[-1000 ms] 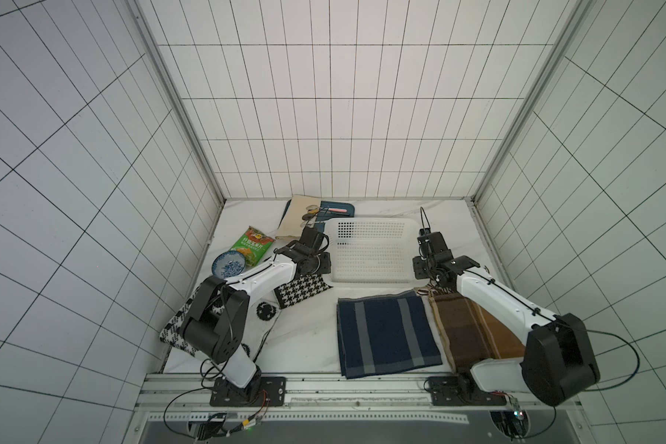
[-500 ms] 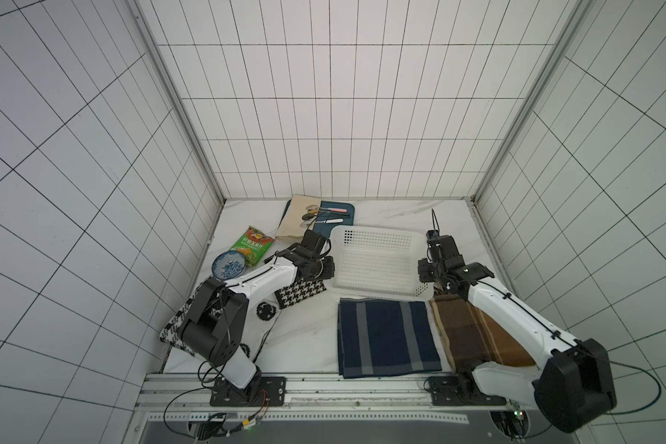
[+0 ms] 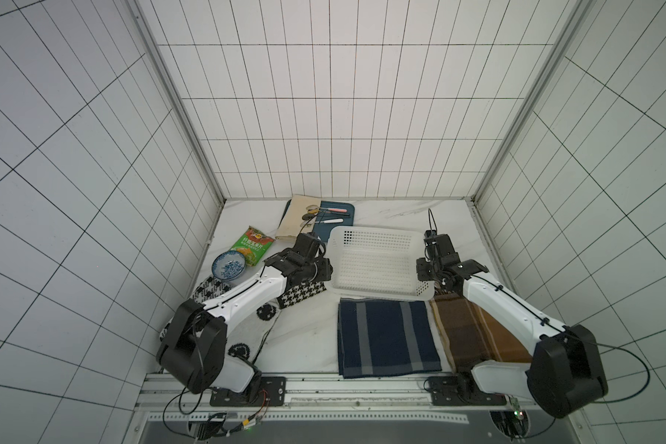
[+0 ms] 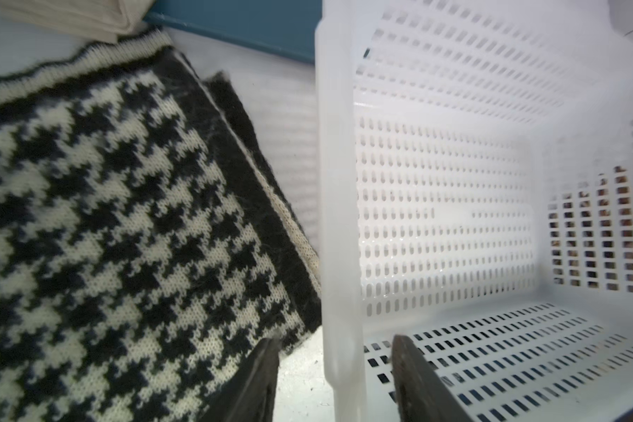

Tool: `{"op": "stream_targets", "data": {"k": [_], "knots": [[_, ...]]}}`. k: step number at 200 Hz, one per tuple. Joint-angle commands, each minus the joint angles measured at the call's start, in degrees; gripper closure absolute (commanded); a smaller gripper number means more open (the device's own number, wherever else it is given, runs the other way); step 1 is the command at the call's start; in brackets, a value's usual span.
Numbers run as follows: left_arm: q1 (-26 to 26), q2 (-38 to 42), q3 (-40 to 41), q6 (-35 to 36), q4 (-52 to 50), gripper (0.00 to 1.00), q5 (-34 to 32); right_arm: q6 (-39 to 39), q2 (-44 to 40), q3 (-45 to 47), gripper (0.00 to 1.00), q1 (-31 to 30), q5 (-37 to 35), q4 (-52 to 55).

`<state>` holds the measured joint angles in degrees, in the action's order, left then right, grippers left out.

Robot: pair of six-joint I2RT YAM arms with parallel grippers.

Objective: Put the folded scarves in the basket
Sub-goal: Move the basket to the center of the board, then pick up the scarf at the center of the board.

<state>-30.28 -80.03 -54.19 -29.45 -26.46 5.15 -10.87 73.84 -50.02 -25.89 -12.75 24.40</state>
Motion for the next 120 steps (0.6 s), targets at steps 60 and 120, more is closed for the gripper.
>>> {"op": "stream_targets", "data": {"k": [60,120], "knots": [[-8.9,23.3,17.3,-4.1,5.0,0.32,-2.2,-1.0,-13.6,3.4,0.51,-1.6,1.4,-0.1],[-18.1,26.0,29.2,-8.8,16.3,0.22,0.0,-0.9,-16.4,4.7,0.50,-2.1,3.0,-1.2]]}}
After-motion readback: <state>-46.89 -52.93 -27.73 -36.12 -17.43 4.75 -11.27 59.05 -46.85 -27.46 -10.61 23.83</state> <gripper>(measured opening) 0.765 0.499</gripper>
